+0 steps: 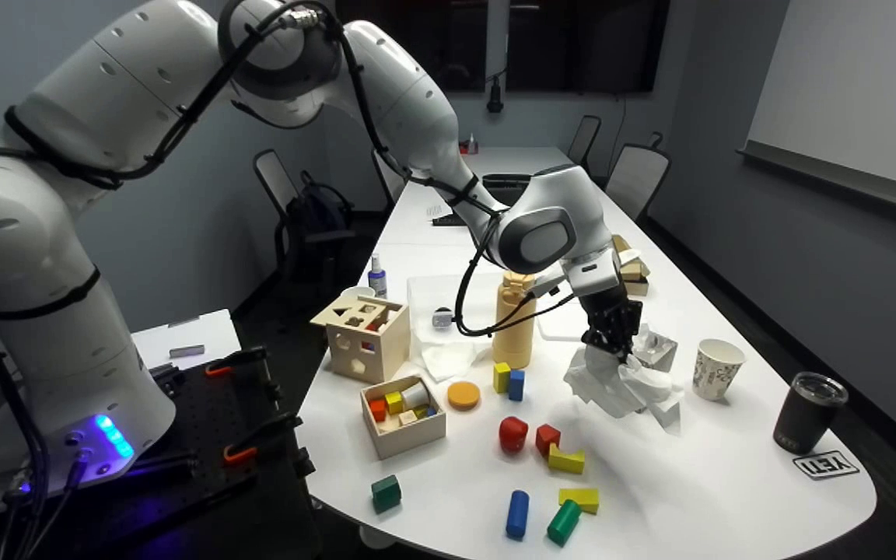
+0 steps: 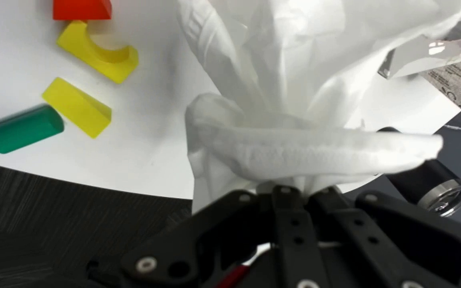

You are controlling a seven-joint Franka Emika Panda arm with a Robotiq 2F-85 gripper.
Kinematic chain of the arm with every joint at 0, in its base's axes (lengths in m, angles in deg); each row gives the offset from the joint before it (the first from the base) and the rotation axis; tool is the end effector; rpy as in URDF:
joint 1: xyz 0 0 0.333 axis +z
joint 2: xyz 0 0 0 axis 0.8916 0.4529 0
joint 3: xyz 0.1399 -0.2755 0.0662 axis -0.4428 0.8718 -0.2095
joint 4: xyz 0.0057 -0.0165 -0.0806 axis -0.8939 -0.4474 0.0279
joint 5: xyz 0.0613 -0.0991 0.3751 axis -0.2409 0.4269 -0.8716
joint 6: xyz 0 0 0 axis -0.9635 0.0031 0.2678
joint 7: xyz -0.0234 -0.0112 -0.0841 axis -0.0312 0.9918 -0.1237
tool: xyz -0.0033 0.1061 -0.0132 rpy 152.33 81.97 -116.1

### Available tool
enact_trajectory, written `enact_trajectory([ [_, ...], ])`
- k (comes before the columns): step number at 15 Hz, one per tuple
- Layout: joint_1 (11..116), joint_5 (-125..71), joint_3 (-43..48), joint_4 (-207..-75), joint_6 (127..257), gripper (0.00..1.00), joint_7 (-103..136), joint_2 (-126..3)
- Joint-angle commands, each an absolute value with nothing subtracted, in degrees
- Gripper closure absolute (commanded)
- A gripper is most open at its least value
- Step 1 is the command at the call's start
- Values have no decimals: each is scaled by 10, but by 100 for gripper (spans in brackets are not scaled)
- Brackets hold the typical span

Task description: Pick up the wipe and clean the basket

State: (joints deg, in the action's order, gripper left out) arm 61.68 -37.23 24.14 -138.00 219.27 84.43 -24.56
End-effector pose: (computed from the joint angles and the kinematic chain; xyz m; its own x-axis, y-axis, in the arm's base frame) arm 0.6752 -0.2807 0.1769 -0.0985 -0.9226 0.3729 -0.9567 -0.0153 -0.2907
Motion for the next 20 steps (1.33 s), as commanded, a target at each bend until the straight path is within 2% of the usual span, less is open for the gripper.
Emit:
enact_trajectory([
  [1,593,-377,219,-1308,2144,66,847,-221],
  [9,584,-365,195,-1287,2074,5,836,-251],
  [10,588,-365,194,-1293,2071,1,835,-265],
  [20,649,-322,173,-1433,2065,0,819,-476],
])
